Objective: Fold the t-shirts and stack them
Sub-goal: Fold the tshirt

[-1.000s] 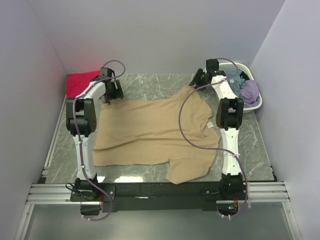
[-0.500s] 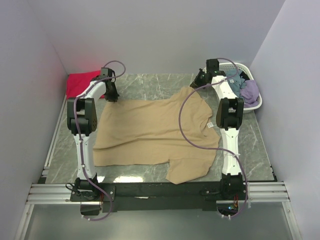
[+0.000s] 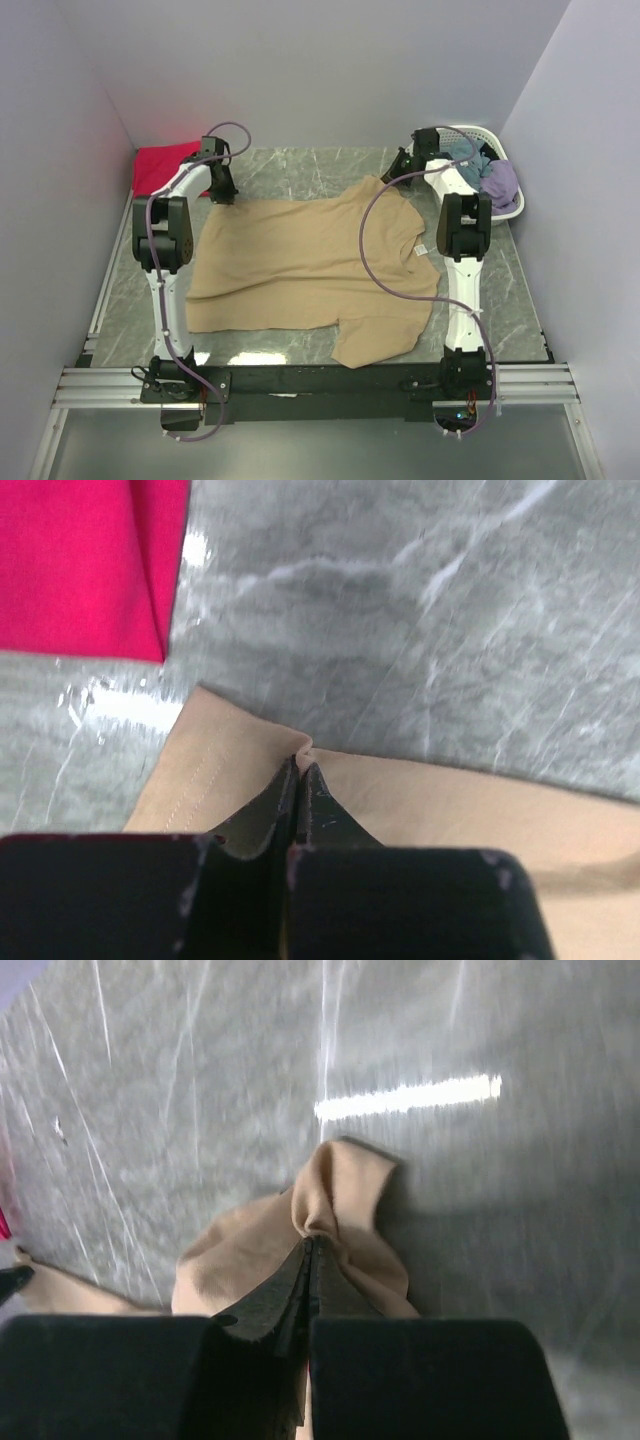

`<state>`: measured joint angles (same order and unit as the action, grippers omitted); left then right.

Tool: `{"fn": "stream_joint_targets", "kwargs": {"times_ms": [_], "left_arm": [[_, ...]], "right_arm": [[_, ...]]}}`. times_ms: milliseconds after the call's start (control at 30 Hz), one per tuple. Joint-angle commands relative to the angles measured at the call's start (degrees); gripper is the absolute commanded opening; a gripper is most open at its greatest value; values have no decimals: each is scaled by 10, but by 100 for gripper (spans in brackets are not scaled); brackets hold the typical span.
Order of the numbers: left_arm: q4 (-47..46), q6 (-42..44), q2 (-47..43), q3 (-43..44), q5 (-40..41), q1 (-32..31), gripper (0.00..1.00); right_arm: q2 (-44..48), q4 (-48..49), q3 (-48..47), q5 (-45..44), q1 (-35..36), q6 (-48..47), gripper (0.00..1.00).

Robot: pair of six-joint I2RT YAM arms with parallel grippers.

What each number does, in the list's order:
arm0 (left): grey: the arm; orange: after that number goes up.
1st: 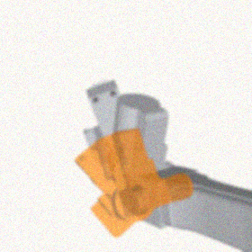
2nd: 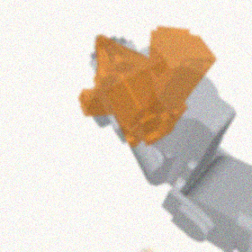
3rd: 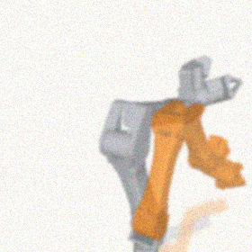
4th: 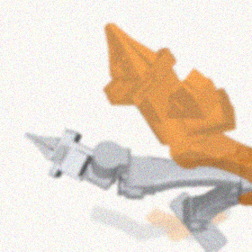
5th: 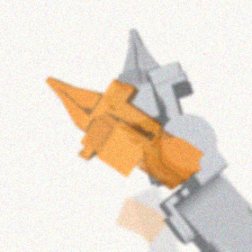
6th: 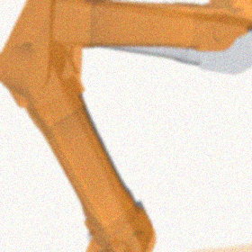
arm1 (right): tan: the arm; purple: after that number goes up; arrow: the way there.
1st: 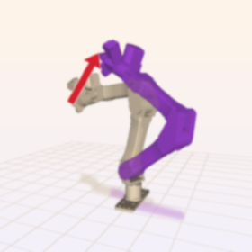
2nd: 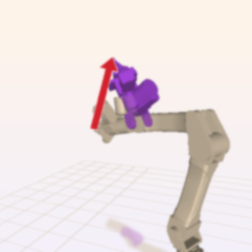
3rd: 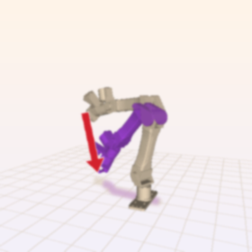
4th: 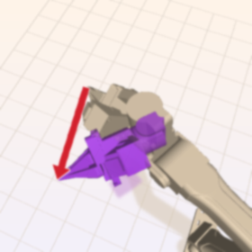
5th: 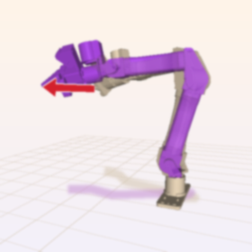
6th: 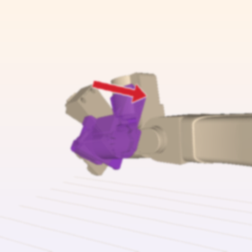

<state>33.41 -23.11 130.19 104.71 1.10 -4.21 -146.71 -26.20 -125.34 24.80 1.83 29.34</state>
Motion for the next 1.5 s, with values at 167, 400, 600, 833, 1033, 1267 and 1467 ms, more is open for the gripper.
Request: {"fn": "stream_joint_targets", "kwargs": {"times_ms": [167, 400, 600, 833, 1033, 1267, 1467], "left_arm": [[3, 3, -93, -24, 36, -4, 1], [-12, -13, -126, -80, 43, -4, 1], [-19, -20, -134, -102, 85, -5, 1], [3, -4, -90, -39, 108, -5, 13], [15, 6, -72, -25, 115, -4, 1], [10, 17, -77, -39, 122, 1, 99], [22, 56, -70, -31, 94, 25, 100]], "right_arm": [[167, 27, 86, -58, -4, -54, 0], [227, 28, 149, -63, -4, -60, 0], [277, 46, 210, -80, -5, -61, 0], [230, 12, 148, -75, -7, -61, 0], [226, 18, 156, -66, -8, -56, 0], [216, 10, 141, -63, -7, -58, 0], [214, 10, 140, -57, -7, -58, 0]]}}
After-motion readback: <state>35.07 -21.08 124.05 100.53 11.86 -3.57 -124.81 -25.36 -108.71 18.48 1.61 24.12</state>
